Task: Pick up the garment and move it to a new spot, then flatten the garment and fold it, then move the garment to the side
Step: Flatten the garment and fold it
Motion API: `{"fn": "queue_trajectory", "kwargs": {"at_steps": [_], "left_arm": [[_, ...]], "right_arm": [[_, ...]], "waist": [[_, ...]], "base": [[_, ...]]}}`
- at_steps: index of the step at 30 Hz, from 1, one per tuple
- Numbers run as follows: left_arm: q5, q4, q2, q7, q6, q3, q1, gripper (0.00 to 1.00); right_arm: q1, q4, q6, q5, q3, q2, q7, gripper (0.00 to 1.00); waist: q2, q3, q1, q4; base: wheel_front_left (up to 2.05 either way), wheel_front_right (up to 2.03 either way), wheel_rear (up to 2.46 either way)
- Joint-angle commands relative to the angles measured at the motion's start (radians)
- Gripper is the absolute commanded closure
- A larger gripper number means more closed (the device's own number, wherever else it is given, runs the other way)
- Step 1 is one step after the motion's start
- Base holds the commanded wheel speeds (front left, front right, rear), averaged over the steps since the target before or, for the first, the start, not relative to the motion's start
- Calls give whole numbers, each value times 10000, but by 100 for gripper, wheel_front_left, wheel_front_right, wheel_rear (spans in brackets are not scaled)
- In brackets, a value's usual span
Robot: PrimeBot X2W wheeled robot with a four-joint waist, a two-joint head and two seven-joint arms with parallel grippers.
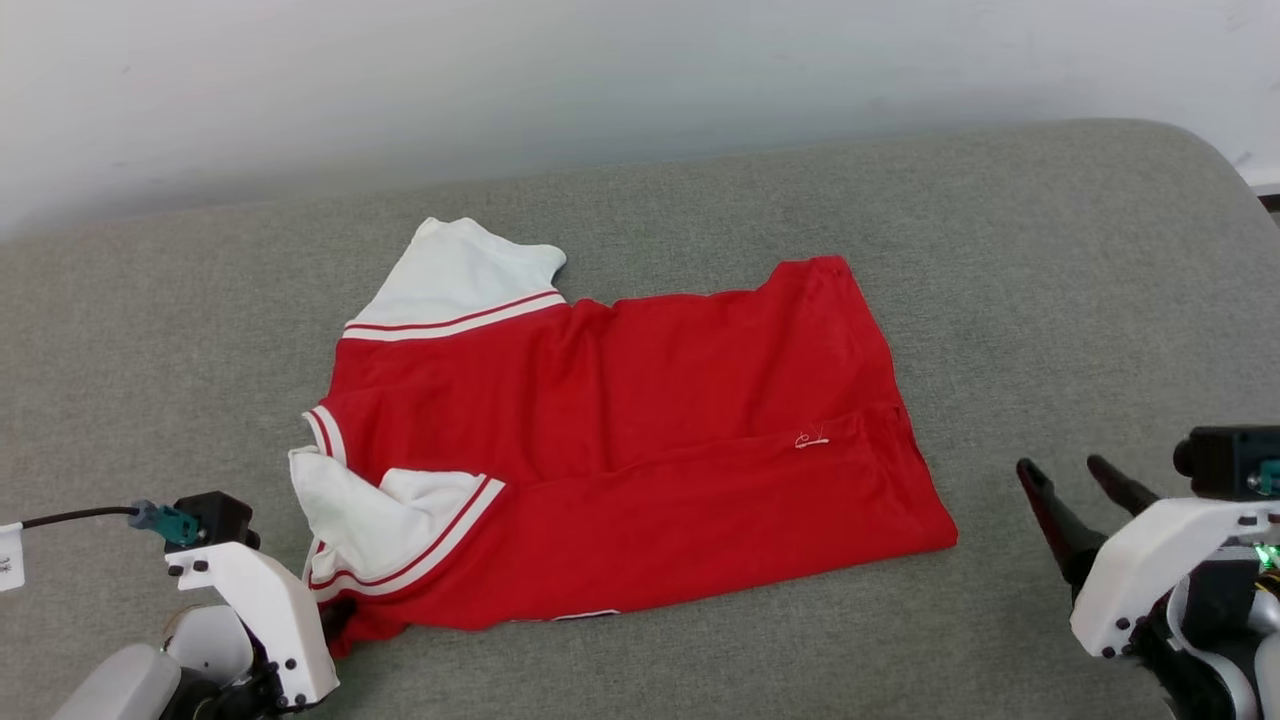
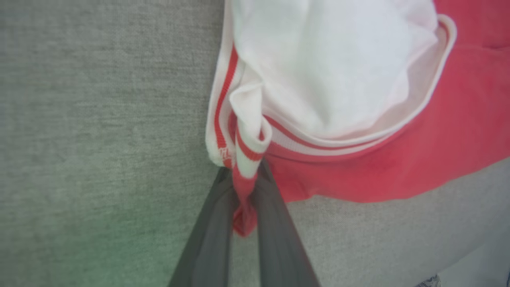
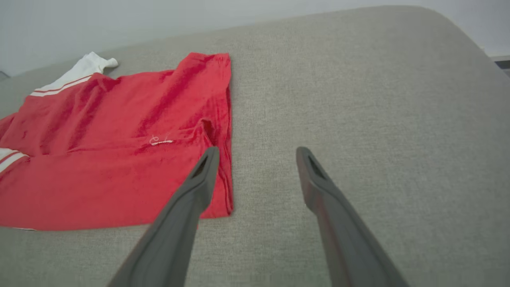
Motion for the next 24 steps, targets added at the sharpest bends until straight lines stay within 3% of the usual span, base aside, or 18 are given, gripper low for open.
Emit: {"fn": "queue_trajectory", "kwargs": {"at_steps": [1,6,9,21,23,24], "left_arm": [[104,55,-180,-64,-11,-105,97,100],[295,-632,241,-314,109,110,-90,100],[361,-1141,343,-212,201,109,-191,100],[634,-2229,477,-72,426,-17,-400,100],[641,-2253,447,-80,458,-38,-376,100],[629,-2253,447,-89,472,-37,-354,100]], "right_arm": [[-202,189,-10,217,-28,-151,806,0],[-704,897,-10,701,85,-303,3377,0],[-1055,1377,-10,815,273,-255,4201,0],[-2489,4263,-10,1135,988,-24,4486,0],[-2491,4637,-10,1331,1193,45,4587,79],[-2492,4754,-8,1398,1302,48,4613,100]], "waist": [[0,-38,1,66],[0,-29,1,375],[0,90,1,626],[0,716,1,1213],[0,720,1,1234],[0,713,1,1232]], "base": [[0,0,0],[0,0,0],[0,0,0],[0,0,0],[0,0,0],[0,0,0]]}}
